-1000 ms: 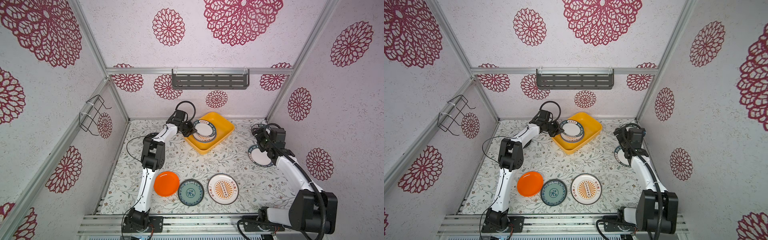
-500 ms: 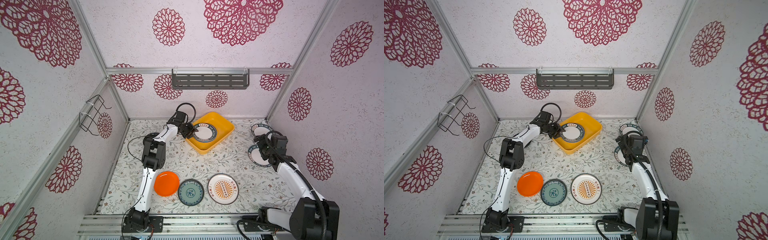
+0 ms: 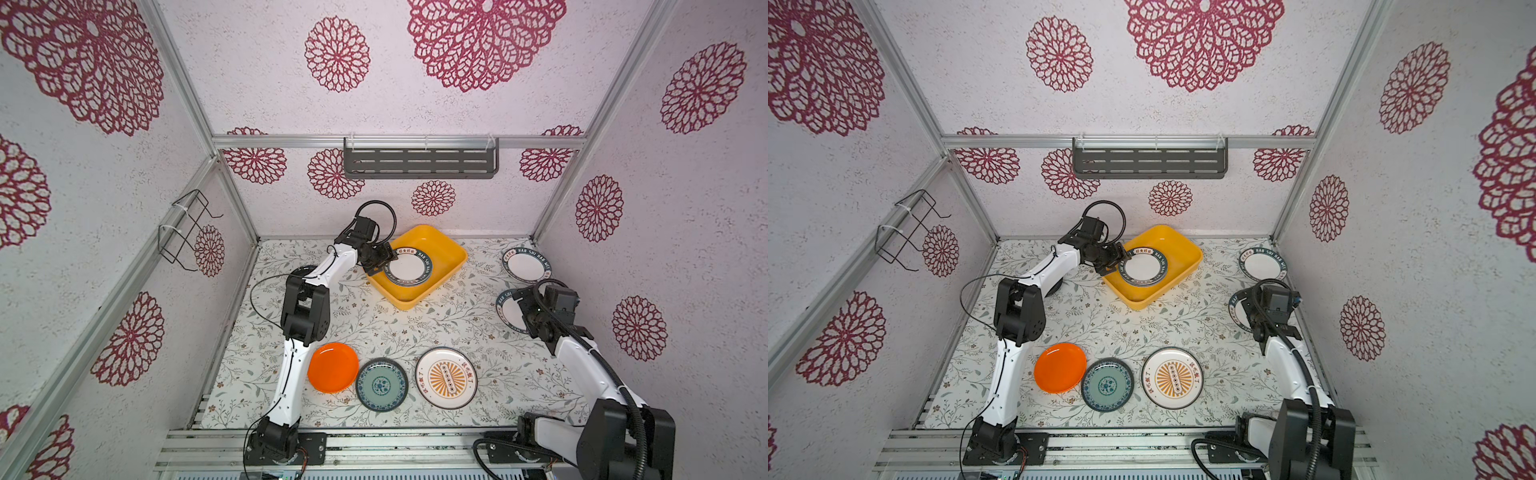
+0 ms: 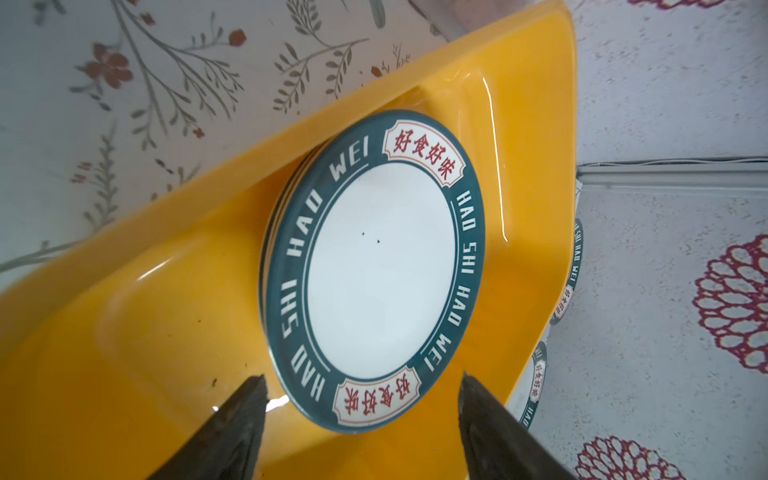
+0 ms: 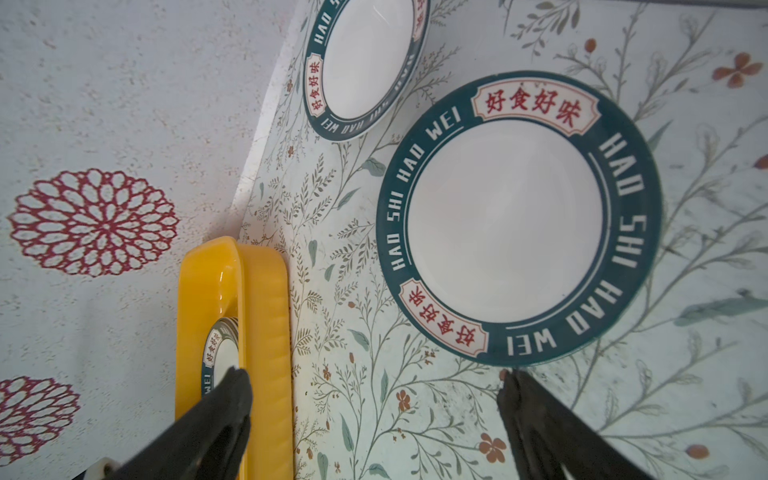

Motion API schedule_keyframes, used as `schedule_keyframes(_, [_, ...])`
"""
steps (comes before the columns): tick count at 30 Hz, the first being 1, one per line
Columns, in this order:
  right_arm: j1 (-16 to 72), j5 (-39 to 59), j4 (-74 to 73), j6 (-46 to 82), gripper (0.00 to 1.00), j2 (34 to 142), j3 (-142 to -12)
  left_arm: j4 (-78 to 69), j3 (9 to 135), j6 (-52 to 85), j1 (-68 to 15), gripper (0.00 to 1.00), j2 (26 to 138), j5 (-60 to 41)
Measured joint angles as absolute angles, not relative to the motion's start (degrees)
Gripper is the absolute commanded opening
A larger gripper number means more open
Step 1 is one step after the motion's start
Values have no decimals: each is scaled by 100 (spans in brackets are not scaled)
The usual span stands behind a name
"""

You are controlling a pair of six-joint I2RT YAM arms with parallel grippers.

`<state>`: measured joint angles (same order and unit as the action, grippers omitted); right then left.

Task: Place the plates into the plastic bin on the countertop

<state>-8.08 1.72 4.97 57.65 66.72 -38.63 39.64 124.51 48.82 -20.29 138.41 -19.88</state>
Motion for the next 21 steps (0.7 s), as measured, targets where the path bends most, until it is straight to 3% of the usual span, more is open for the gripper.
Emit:
schedule_keyframes(5, [-910, 187, 473, 5769, 97, 6674, -3651, 4195, 12521, 4493, -2036, 81, 13627, -1638])
schedule_keyframes(9, [-1052, 222, 322, 5771, 97, 6674, -3479, 3931, 12022, 4204, -2049, 91, 13109, -1474])
schedule_keyframes(15, [-1107, 355, -67, 5830, 94, 6991, -3208, 3260, 11170, 3981, -1992, 99, 12042, -1291])
schedule_keyframes(21, [-1168, 499, -694, 6143, 90, 7310, -2779, 2536, 10300, 3940, -1916, 97, 11260, -1181])
